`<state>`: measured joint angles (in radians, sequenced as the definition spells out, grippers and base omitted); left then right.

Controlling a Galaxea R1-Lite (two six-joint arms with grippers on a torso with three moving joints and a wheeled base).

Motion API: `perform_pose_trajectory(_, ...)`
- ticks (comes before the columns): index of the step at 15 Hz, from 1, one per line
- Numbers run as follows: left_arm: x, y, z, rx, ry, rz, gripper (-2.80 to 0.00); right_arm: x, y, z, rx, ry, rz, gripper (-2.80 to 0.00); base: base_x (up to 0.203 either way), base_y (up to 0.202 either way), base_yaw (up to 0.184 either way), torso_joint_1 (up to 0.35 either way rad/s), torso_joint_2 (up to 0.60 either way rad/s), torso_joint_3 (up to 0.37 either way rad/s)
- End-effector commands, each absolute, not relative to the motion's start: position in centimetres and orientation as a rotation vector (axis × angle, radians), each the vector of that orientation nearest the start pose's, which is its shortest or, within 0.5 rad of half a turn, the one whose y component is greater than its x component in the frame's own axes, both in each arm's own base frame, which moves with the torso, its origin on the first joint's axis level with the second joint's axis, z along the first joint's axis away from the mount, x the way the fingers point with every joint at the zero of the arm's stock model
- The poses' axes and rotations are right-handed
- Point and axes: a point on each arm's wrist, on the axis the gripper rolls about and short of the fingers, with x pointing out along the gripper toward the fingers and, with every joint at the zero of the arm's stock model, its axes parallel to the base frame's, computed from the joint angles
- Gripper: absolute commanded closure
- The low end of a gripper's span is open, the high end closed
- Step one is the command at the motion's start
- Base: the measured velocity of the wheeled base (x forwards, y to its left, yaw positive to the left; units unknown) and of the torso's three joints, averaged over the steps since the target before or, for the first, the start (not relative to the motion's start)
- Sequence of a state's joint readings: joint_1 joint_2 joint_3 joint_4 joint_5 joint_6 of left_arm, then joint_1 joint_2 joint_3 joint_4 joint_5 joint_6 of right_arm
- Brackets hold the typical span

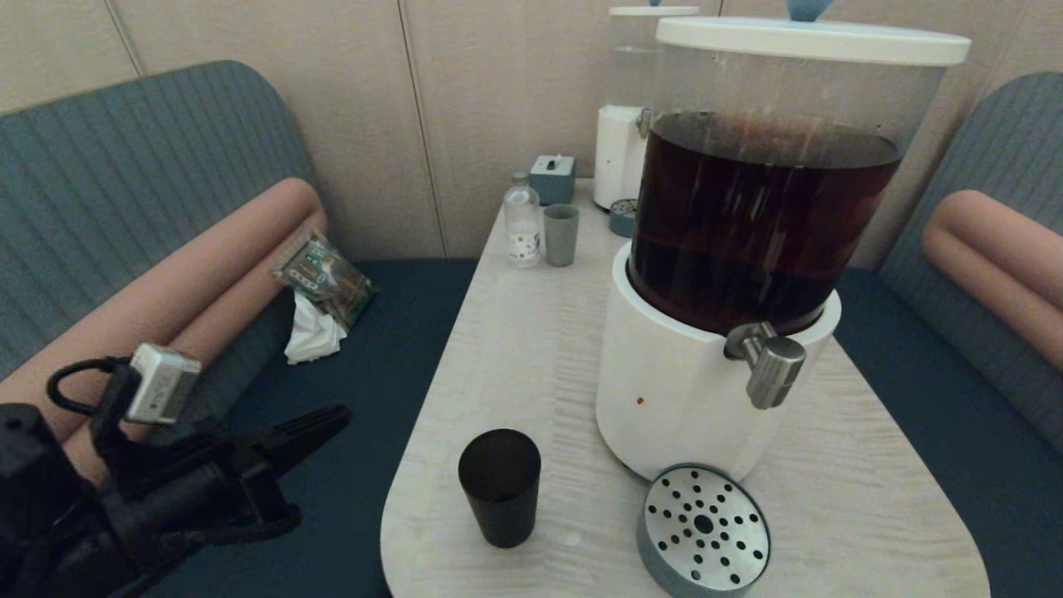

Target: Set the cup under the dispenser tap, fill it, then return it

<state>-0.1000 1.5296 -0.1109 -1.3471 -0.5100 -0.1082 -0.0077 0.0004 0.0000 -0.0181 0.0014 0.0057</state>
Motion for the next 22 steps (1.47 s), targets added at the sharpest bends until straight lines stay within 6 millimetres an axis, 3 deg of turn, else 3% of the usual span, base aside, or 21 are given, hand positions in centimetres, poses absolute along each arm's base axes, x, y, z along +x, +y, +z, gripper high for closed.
perform_pose_trajectory(1,20.3,-3.2,10.1,-0.125,0.187,-0.624,0.0,-2.3,0.0,7.6,0.008,-0.015,-0.006,0.0,0.0,0.0,0.0,0.0,0.0,0.0)
perform_pose_trajectory(7,18.7,-3.2,9.9,-0.113,0.189,-0.724,0.0,-2.3,0.0,7.6,0.006,-0.015,-0.006,0.0,0.0,0.0,0.0,0.0,0.0,0.0)
perform_pose_trajectory(8,18.6,-3.2,9.8,-0.106,0.191,-0.732,-2.8,-2.3,0.0,7.6,0.006,-0.015,-0.006,0.0,0.0,0.0,0.0,0.0,0.0,0.0)
perform_pose_trajectory(13,18.4,-3.3,9.8,-0.108,0.19,-0.803,-2.8,-2.2,0.0,7.6,0.006,-0.014,-0.006,0.0,0.0,0.0,0.0,0.0,0.0,0.0)
perform_pose_trajectory(18,17.6,-3.3,11.2,-0.095,0.12,-0.804,-2.8,-2.3,0.0,7.6,0.006,-0.015,-0.006,0.0,0.0,0.0,0.0,0.0,0.0,0.0)
perform_pose_trajectory(22,17.3,-3.6,11.1,-0.097,0.129,-1.049,-2.8,-2.2,0.0,7.6,0.006,-0.014,-0.006,0.0,0.0,0.0,0.0,0.0,0.0,0.0)
